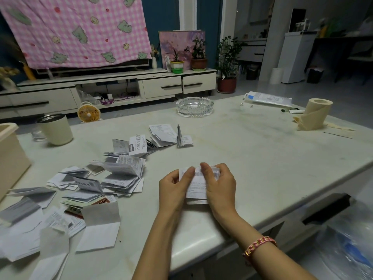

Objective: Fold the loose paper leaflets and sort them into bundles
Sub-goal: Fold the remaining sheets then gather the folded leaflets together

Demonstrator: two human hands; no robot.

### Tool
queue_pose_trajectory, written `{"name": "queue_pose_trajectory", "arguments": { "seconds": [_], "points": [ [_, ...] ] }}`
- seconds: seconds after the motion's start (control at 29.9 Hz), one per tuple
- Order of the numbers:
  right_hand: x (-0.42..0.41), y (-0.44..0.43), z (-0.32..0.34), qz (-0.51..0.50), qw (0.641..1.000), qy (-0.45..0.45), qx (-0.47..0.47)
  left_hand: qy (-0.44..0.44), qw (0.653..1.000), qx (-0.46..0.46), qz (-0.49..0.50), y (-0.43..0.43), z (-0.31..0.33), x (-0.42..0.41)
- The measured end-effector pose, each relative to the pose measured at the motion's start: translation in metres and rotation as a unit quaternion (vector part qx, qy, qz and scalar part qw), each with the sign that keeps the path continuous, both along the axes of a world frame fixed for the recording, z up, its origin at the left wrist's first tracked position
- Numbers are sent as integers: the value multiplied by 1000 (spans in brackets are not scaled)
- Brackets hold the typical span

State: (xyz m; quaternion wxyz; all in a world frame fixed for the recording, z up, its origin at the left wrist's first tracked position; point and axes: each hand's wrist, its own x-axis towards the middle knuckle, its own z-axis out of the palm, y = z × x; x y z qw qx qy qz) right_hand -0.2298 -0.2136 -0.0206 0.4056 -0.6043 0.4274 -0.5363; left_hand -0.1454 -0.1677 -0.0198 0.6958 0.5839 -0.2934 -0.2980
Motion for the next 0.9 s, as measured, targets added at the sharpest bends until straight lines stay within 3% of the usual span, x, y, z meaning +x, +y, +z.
{"name": "queue_pose_trajectory", "arguments": {
  "seconds": [0.27,0.37,0.44,0.57,0.7,0.84,0.9],
  "points": [
    [9,3,8,-5,1000,-5,14,140,989,-35,9,-9,1,-1],
    [24,-5,23,-62,994,-65,55,293,945,-107,-95,-11,7,-11],
    [37,-14,34,-75,989,-98,84,334,927,-122,-119,-14,12,-19],
    [63,-17,34,-13,996,-46,81,307,943,-128,15,-35,23,9],
    [78,-56,22,-4,994,105,35,243,956,-136,87,-45,17,49],
    [95,-110,22,125,945,301,-11,181,971,-75,134,-49,7,61],
    [109,-128,26,164,933,320,1,129,978,-48,157,-52,5,65]
  ]
}}
